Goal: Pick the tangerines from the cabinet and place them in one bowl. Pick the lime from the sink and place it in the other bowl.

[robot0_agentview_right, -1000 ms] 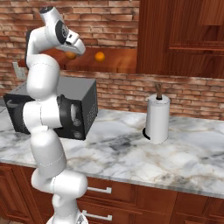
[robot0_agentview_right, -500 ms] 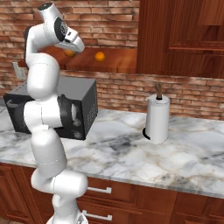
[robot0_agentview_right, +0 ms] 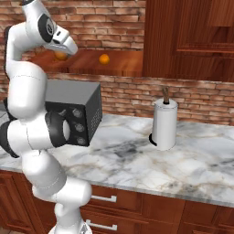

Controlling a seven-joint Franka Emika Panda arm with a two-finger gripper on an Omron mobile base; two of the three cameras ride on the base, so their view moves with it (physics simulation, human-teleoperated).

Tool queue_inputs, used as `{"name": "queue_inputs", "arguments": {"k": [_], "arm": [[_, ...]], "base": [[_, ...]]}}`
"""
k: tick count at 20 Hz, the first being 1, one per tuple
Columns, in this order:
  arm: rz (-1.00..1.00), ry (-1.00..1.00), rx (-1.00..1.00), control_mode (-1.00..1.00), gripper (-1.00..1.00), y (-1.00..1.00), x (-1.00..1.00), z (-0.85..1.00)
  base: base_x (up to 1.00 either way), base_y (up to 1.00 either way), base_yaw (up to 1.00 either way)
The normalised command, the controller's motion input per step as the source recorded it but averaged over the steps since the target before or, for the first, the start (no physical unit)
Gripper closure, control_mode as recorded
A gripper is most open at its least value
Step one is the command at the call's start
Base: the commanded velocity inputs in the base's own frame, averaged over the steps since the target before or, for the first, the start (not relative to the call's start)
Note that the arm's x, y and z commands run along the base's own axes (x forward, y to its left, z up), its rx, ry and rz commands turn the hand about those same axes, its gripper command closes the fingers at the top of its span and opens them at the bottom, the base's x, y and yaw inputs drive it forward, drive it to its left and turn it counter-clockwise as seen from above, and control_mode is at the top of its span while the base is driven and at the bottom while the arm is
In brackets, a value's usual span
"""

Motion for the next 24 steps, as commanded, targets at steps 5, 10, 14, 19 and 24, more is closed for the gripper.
{"name": "queue_inputs", "arguments": {"k": [5,10,14,19,24], "arm": [[0.08,-0.06,0.00,-1.00,1.00,0.00,-1.00,-0.12],[0.10,-0.04,0.00,-1.00,1.00,-0.04,-1.00,-0.28],[0.11,0.00,0.00,-1.00,1.00,-0.02,-1.00,-0.17],[0.12,0.00,0.00,-1.00,1.00,-0.01,-1.00,-0.22],[0.12,0.06,0.00,-1.00,1.00,0.00,-1.00,-0.45]], "base": [[0.00,0.00,0.00],[0.00,0.00,0.00],[0.00,0.00,0.00],[0.00,0.00,0.00],[0.00,0.00,0.00]]}}
